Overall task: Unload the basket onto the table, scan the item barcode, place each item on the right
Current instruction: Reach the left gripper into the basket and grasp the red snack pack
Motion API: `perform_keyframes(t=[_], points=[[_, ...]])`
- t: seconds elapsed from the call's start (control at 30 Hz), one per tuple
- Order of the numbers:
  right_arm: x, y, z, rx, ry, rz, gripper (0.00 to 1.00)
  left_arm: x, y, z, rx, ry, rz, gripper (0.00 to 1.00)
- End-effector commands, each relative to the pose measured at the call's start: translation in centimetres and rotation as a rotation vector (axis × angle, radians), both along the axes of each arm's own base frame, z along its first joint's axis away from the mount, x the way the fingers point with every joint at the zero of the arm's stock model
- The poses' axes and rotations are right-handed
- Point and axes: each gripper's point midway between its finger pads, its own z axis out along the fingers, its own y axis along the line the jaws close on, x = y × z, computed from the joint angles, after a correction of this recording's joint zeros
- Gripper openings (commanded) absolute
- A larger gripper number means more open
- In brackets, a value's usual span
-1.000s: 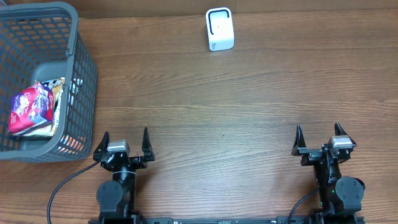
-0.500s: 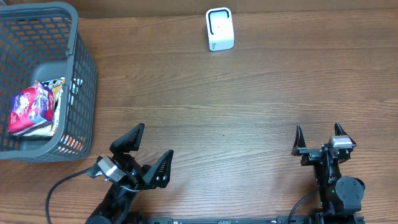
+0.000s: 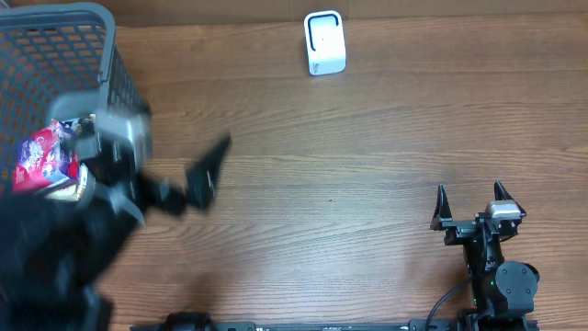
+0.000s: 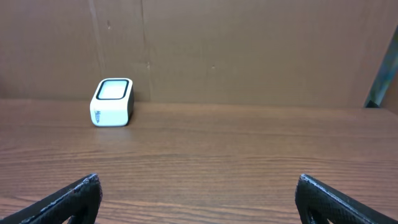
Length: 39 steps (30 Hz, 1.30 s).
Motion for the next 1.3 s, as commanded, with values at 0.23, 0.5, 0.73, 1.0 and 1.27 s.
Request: perform_keyframes(t=[0.23, 0.5, 0.73, 1.0, 1.27], points=[[0.0, -0.1, -0.2, 0.0, -0.005, -0.005, 1.0, 7.9, 20.5, 5.6, 0.011, 0.151, 0.829, 1.0], [0.0, -0.1, -0.1, 0.0, -0.005, -0.005, 1.0, 6.4, 30.2, -0.4, -0.109, 0.345, 1.095, 1.0], [0.0, -0.1, -0.1, 0.0, -0.005, -0.005, 1.0, 7.3, 32.9, -6.8, -0.023, 0.552, 1.106, 1.0], [0.0, -0.1, -0.2, 0.0, -0.005, -0.005, 1.0, 8.4, 34.3, -19.5, 0.059, 0.94, 1.021, 1.0], [0.0, -0.1, -0.1, 0.0, -0.005, -0.005, 1.0, 8.3, 34.0, -27.4, 0.068, 1.155, 0.942, 1.0]])
